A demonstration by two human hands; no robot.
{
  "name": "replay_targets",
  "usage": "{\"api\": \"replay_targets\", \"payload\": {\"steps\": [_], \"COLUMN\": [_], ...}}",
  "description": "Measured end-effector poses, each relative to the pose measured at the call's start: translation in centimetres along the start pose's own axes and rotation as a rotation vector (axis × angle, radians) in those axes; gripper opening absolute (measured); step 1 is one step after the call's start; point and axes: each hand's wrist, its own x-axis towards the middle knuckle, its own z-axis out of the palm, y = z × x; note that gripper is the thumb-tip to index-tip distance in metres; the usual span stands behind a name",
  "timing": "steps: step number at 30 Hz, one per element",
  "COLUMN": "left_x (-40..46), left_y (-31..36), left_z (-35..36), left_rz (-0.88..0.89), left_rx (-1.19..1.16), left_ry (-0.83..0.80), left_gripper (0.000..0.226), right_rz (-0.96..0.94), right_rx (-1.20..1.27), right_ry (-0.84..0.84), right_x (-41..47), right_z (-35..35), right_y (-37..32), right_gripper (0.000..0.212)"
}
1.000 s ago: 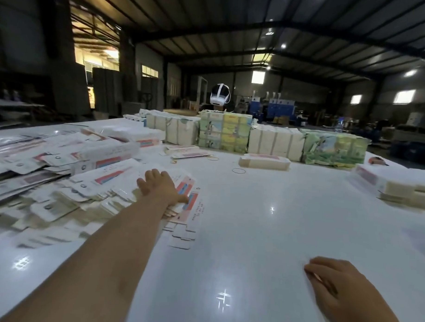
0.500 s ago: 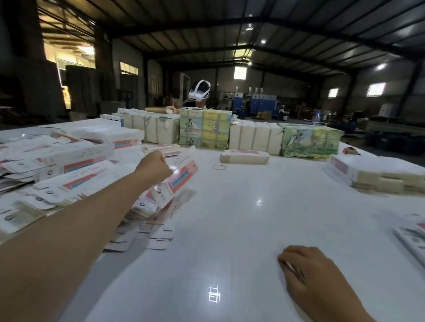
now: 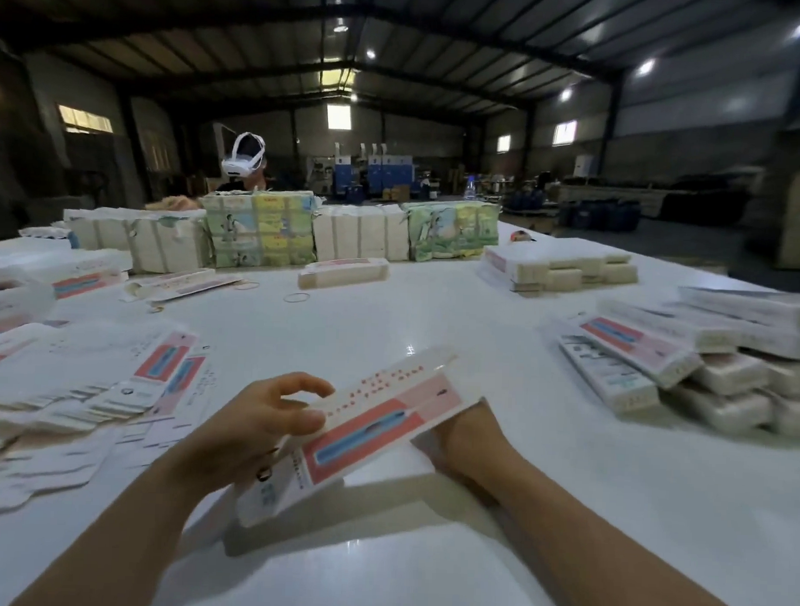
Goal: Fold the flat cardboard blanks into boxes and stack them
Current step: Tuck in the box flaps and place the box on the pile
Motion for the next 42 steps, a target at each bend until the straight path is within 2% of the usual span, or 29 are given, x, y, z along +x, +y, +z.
{"api": "replay_targets", "payload": {"steps": [2,3,4,5,6,8,9,10,12,14,16,19,24,26,28,29,32,35,42], "left_x": [0.0,0.1,0.1,0.2,0.4,0.4,0.3,0.2,0.2,0.2,0.4,0.2,-0.7,-0.8,-1.0,-1.1,-1.3,-1.5,-1.5], "left_y": [-0.4,-0.6,-0.7,-0.7,-0.7,-0.5,-0.2,-0.2,-0.2,0.1,0.3,0.6,0.8,0.9,1.0,1.1,1.3,1.6,2.1], "left_z": [-0.9,-1.2,-1.4,-1.5,-1.5,-1.0,-0.5,0.1,2.4,4.8,6.0,5.8,5.5,5.5,5.7,5.7,5.5,5.3,5.6], "left_rz": [0.006,0.007,0.01,0.018,0.028,0.082,0.139,0.227,0.395,0.418,0.464,0.675,0.8,0.827,0.843,0.852,0.867,0.854,0.872], "left_rx": [-0.025,-0.017,0.005,0.033,0.076,0.268,0.48,0.753,1.181,1.316,1.352,1.257,1.043,1.0,0.983,0.996,1.079,1.125,1.179], "left_ry": [0.031,0.044,0.052,0.056,0.065,0.144,0.225,0.315,0.433,0.434,0.48,0.58,0.525,0.493,0.468,0.461,0.443,0.423,0.46], "left_gripper": [0.044,0.045,0.044,0.041,0.035,0.021,0.019,0.028,0.078,0.115,0.119,0.099,0.081,0.081,0.081,0.081,0.08,0.079,0.079], "right_rz": [0.199,0.284,0.334,0.332,0.305,0.196,0.146,0.111,0.032,-0.04,-0.067,0.025,0.131,0.101,0.042,0.012,-0.059,-0.051,0.113], "right_rx": [0.542,0.782,0.916,0.933,0.87,0.621,0.536,0.507,0.514,0.49,0.505,0.659,0.975,1.004,0.938,0.881,0.702,0.647,0.786], "right_ry": [0.1,0.056,-0.011,-0.08,-0.153,-0.196,-0.174,-0.15,-0.12,-0.114,-0.129,-0.172,-0.442,-0.533,-0.548,-0.526,-0.429,-0.415,-0.43], "right_x": [0.6,0.8,0.9,0.9,0.7,0.4,0.4,0.2,-0.2,-0.7,-1.0,-0.6,-0.9,-0.9,-0.8,-0.7,-0.8,-0.8,-1.2], "right_z": [-1.3,-1.9,-2.5,-2.9,-2.9,-2.4,-1.9,-1.4,-0.6,0.0,0.2,-0.3,-0.9,-1.2,-1.6,-1.9,-2.4,-2.7,-2.1], "right_y": [-0.8,-1.1,-1.3,-1.3,-1.5,-1.3,-1.1,-1.1,-1.3,-1.6,-2.3,-2.5,-3.1,-3.3,-3.5,-3.5,-3.7,-3.7,-4.0], "right_gripper": [0.027,0.038,0.054,0.061,0.056,0.024,0.013,0.01,0.012,0.013,0.009,0.037,0.051,0.059,0.064,0.06,0.027,0.032,0.04]}}
